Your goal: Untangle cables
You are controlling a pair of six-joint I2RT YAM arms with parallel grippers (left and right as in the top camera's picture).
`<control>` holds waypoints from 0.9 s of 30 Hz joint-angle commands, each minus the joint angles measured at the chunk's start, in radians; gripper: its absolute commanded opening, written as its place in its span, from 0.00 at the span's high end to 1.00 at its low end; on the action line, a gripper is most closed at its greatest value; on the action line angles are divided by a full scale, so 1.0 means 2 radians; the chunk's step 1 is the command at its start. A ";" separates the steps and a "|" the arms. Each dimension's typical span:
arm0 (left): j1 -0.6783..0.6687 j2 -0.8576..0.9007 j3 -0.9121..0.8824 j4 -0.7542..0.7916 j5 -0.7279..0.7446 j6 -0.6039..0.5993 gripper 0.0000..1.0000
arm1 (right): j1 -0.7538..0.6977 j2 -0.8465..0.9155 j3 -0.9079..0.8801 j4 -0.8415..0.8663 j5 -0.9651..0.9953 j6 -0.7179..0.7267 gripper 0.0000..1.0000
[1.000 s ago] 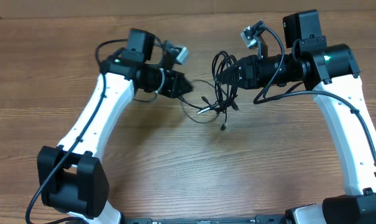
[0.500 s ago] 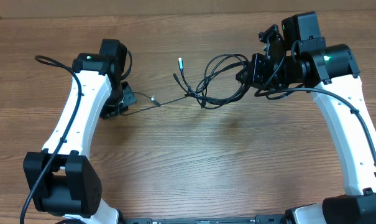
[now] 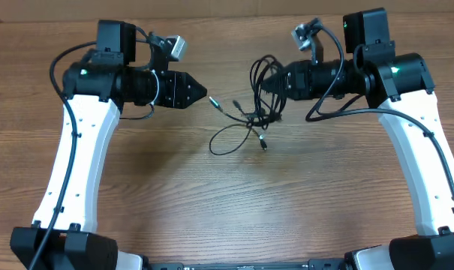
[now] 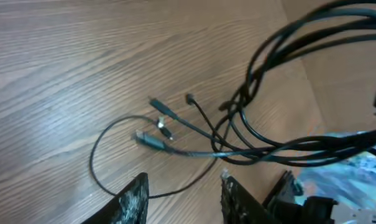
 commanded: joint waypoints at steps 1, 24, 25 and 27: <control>-0.020 0.002 0.007 -0.001 0.018 -0.036 0.63 | 0.016 -0.007 0.005 0.009 0.115 0.149 0.96; -0.102 0.015 -0.004 0.002 0.017 0.055 0.59 | 0.064 -0.005 0.005 0.026 0.331 0.671 0.96; -0.108 0.015 -0.006 0.018 0.010 0.055 0.58 | 0.064 -0.005 0.005 0.027 0.325 0.660 0.96; -0.119 0.015 -0.011 0.061 -0.005 0.054 0.56 | 0.064 -0.005 0.005 0.026 0.314 0.639 0.96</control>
